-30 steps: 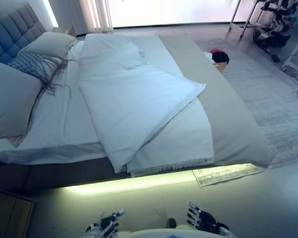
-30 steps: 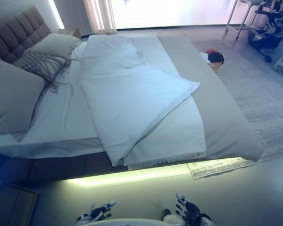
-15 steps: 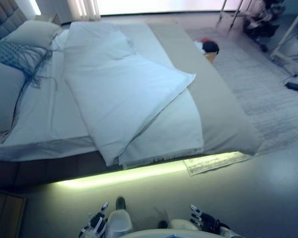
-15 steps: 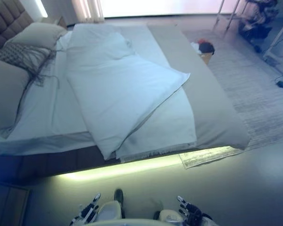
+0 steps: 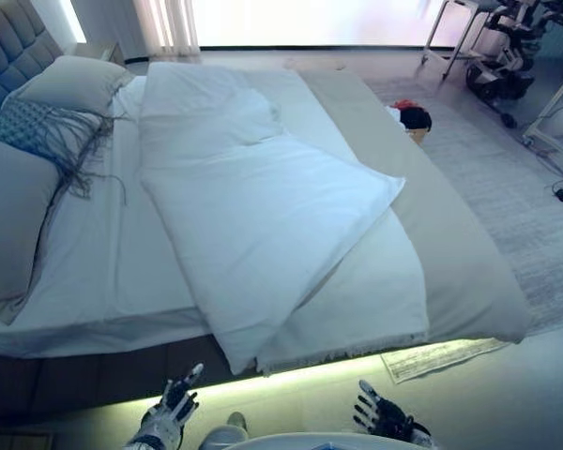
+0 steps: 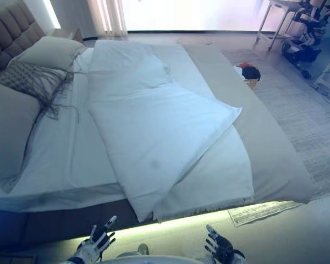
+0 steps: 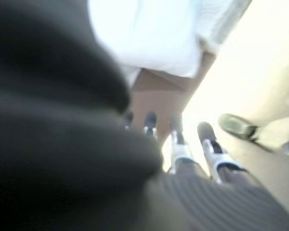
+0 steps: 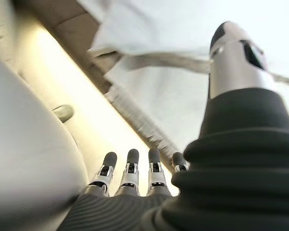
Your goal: Make the bed neatly
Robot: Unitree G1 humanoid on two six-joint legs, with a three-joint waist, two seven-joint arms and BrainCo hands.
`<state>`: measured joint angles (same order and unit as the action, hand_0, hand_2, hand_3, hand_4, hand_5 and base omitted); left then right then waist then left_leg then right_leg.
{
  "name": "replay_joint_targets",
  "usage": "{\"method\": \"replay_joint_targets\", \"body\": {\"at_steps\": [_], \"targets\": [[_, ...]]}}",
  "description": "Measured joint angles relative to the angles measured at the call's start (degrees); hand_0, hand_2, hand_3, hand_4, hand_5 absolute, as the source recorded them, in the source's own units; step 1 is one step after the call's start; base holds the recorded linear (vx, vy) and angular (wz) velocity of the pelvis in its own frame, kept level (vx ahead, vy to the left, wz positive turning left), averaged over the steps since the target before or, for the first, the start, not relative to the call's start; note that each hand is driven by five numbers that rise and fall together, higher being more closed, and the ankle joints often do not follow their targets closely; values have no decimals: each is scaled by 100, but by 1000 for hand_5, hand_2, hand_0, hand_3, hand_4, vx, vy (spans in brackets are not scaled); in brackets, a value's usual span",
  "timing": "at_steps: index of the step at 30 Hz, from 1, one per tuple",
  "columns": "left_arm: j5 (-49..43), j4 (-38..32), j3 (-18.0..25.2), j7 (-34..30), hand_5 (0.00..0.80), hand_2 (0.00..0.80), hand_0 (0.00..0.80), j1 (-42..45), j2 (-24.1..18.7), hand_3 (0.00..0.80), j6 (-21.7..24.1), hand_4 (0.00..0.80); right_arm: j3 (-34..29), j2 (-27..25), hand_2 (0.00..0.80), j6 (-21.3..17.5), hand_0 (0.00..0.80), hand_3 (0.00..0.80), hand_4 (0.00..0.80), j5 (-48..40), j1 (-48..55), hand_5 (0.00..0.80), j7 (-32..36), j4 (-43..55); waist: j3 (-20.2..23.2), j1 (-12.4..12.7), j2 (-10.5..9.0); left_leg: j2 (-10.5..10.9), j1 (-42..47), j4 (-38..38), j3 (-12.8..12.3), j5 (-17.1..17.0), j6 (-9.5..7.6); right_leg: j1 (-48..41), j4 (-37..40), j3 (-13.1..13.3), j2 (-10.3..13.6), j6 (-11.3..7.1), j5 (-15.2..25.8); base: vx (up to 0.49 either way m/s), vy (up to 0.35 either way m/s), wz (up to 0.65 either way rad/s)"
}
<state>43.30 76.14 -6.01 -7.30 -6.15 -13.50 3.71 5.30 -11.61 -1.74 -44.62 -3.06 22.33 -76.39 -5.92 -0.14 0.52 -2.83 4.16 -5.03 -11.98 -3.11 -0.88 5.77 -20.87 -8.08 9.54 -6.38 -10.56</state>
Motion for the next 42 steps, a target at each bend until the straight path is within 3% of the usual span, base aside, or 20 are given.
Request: {"method": "replay_joint_targets", "body": {"at_steps": [3, 5, 6, 7, 8, 10, 12, 14, 16, 20, 26, 33, 42], "targets": [[0, 13, -30, -91, 0, 0, 0, -166, 55, 0, 74, 0, 44, -150, 0, -132, 0, 0, 0, -214, -180, 0, 120, 176, -211, -265, 78, 74, -268, 97, 295, 96, -36, 799, 1164, 28, -145, -95, 690, 81, -111, 41], [7, -21, -30, -187, 0, 0, 0, -227, 125, 0, 128, 0, 35, -91, 0, -202, 0, 0, 0, -341, -237, 0, 40, 200, -311, -384, -87, 255, -399, 315, 629, 201, 82, 1027, 1095, 143, -43, -102, 956, 271, -54, 103], [12, -79, -60, -219, 0, 0, 0, -172, 199, 0, 187, 0, 37, -25, 0, -202, 0, 0, 0, -336, -223, 0, -61, 183, -334, -347, -198, 343, -379, 569, 765, 364, 168, 824, 1090, 207, 1, 76, 1144, 192, -16, 107], [13, -98, -149, -237, 0, 0, 0, -168, 266, 0, 198, 0, 33, 4, 0, -210, 0, 0, 0, -340, -225, 0, -146, 180, -399, -358, -249, 327, -419, 888, 729, 532, 246, 707, 1036, 169, 41, 279, 1371, 150, -2, 94], [5, -111, -241, -254, 0, 0, 0, -126, 383, 0, 200, 0, 33, -31, 0, -226, 0, 0, 0, -403, -260, 0, -210, 181, -431, -324, -141, 177, -468, 1101, 625, 680, 293, 652, 977, 48, -42, 408, 1278, 135, -7, 59], [-7, -109, -401, -274, 0, 0, 0, -72, 422, 0, 188, 0, 9, -31, 0, -315, 0, 0, 0, -687, -463, 0, -256, 236, -466, -142, -16, -41, -582, 1229, 478, 755, 400, 698, 999, -45, -243, 484, 1269, 102, -14, 11], [-4, -123, -420, -304, 0, 0, 0, -98, 426, 0, 187, 0, -26, -41, 0, -423, 0, 0, 0, -968, -714, 0, -304, 347, -502, -53, -27, -163, -690, 1272, 428, 774, 425, 797, 1001, -80, -360, 564, 1247, 28, -4, -1], [-2, -161, -533, -371, 0, 0, 0, -205, 421, 0, 189, 0, -39, -106, 0, -574, 0, 0, 0, -1144, -970, 0, -368, 419, -608, -52, -60, -219, -807, 1343, 434, 783, 444, 849, 940, -178, -376, 609, 1223, -46, -26, 13], [24, -222, -685, -470, 0, 0, 0, -365, 408, 0, 202, 0, -37, -207, 0, -697, 0, 0, 0, -1306, -1268, 0, -444, 430, -734, -38, -63, -242, -1111, 1675, 445, 867, 567, 1033, 749, -233, -329, 617, 1150, -100, -20, 19], [386, -395, -745, -763, 0, 0, 0, -906, 210, 0, 252, 0, -35, -545, 0, -705, 0, 0, 0, -1567, -2330, 0, -808, 450, -1318, -11, -5, -176, -2130, 3034, 591, 1349, 481, 1884, -334, -245, -23, 583, 795, -118, 8, 21], [1098, -664, -744, -881, 0, 0, 0, -1168, 19, 0, 335, 0, -114, -1370, 0, -486, 0, 0, 0, -1824, -3695, 0, -1296, 614, -1942, 176, 309, -101, -3476, 4489, 721, 1785, 261, 3012, -1399, -176, 260, 562, 599, -82, 55, 12], [2103, -1455, -571, -844, 0, 0, 0, -1118, -147, 0, 437, 0, -115, -1989, 0, -113, 0, 0, 0, -2027, -4253, 0, -1542, 602, -2155, 421, 431, -62, -4477, 5477, 745, 2060, 78, 3917, -2192, -128, 508, 531, 493, -32, 28, 5], [2349, -1749, -345, -747, 0, 0, 0, -920, -307, 0, 465, 0, -116, -2731, 0, 3, 0, 0, 0, -2212, -4862, 0, -1843, 581, -2288, 443, 543, -53, -5189, 6020, 791, 2116, 33, 4602, -2648, -50, 572, 558, 455, -2, -7, 0]]}}
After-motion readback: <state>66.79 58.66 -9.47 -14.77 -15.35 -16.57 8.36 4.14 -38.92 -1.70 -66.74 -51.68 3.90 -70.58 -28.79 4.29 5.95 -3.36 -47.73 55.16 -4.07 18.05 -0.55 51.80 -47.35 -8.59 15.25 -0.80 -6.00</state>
